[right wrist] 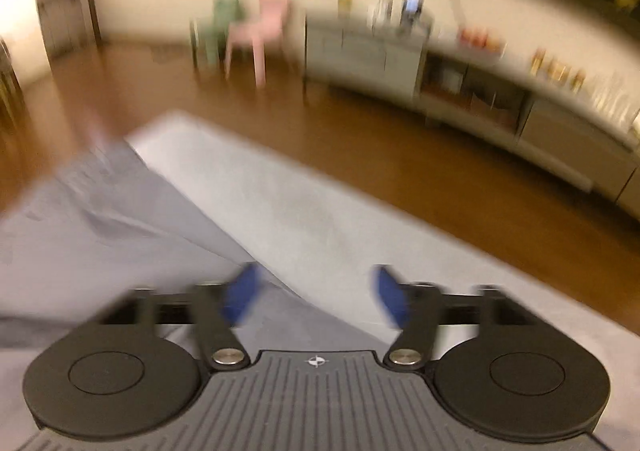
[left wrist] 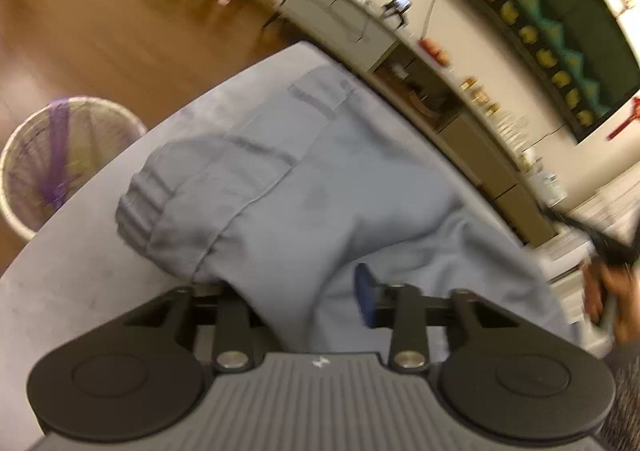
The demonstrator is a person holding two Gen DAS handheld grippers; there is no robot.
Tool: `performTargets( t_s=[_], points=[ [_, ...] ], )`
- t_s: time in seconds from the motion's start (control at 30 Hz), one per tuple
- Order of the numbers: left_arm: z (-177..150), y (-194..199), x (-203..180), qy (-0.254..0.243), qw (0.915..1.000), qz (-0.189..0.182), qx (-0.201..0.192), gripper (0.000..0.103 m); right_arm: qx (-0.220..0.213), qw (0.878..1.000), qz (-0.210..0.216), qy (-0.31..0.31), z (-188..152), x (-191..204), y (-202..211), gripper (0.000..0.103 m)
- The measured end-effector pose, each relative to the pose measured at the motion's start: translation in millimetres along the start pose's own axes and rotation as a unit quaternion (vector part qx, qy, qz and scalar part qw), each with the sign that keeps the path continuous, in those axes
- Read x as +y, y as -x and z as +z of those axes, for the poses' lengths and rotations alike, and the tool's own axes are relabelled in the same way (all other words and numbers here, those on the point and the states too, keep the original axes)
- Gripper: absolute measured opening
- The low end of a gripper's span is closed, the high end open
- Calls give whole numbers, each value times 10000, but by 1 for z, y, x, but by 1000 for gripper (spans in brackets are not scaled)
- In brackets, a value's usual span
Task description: Fold clothes
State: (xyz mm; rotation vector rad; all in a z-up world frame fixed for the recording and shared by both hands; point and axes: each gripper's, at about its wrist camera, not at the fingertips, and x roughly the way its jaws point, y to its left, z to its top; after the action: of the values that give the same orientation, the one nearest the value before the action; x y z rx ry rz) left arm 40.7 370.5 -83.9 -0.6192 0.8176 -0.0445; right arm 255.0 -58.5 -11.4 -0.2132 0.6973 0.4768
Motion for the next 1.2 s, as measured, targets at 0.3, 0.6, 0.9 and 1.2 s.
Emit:
performTargets(
  t_s=[0.3,0.6,0.9,1.2],
  points=[
    [-2,22,-6,391,9982,141,-421,45,372,9867,-1556,282,-248,-63,236,102],
    [-42,74,-70,-417,9748,1169,-1856,56,1025,9358,-2828,-1838,-420,-134,308,102],
    [-60,2,-118,-686,9966,-189,-409,58,1063,9459,-2023,-2304,-409,-170,268,11],
    [-43,-23,-76,0,9998,158,-77,58,1375,8769,-4404,-1349,-386,-229,216,23]
  ],
)
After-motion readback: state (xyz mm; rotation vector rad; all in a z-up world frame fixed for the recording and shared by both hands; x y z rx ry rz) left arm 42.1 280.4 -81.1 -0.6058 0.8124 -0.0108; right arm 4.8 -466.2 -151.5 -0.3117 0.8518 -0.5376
